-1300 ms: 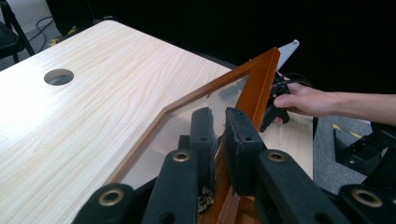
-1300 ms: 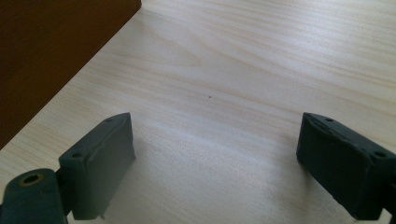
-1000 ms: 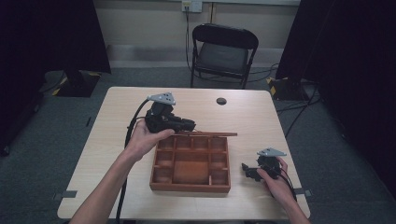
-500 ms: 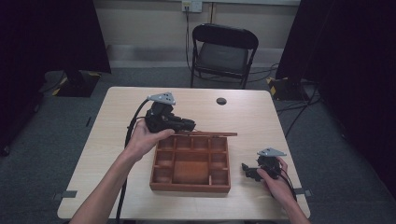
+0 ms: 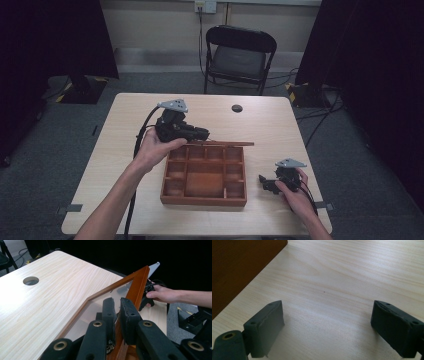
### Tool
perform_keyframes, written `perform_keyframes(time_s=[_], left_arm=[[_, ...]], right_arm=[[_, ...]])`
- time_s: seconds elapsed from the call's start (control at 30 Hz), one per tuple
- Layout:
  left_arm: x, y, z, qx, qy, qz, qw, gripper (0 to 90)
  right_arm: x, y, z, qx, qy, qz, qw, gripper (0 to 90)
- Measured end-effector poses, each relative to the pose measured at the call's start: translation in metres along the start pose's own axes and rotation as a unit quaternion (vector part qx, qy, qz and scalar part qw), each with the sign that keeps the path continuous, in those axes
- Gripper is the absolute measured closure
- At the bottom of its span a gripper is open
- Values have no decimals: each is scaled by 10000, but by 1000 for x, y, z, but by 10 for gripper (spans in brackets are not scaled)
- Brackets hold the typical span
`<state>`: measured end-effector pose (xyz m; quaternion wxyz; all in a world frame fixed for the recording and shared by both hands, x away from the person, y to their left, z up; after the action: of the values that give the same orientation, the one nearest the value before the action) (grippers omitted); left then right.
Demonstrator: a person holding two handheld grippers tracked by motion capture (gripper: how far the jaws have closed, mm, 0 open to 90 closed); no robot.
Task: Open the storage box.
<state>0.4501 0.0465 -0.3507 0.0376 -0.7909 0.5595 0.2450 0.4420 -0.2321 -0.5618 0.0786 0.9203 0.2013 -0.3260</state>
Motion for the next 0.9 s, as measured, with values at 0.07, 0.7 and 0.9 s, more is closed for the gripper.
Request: perform_keyframes(time_s=[0.07, 0.7, 0.9], left_arm=[[0, 0, 0, -8, 3, 8, 10000, 828], [0, 0, 0, 22, 10, 12, 10000, 831], [0, 0, 0, 21, 9, 7, 10000, 831]], right_arm=[[0, 0, 0, 0, -1, 1, 10000, 105], [0, 0, 0, 0, 0, 0, 10000, 105], [0, 0, 0, 0, 0, 1, 10000, 105]])
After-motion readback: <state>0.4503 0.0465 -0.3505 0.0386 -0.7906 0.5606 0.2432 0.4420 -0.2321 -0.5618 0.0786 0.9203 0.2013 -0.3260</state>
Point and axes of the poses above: each handheld gripper's, and its own axes: x roughly forward along the jaws, z roughly out of its underside, y roughly to its right, the point moved 9 cm from there along x, roughly forward along the jaws, and after that the axes turned 4 degrees about y, right-handed, at the moved point
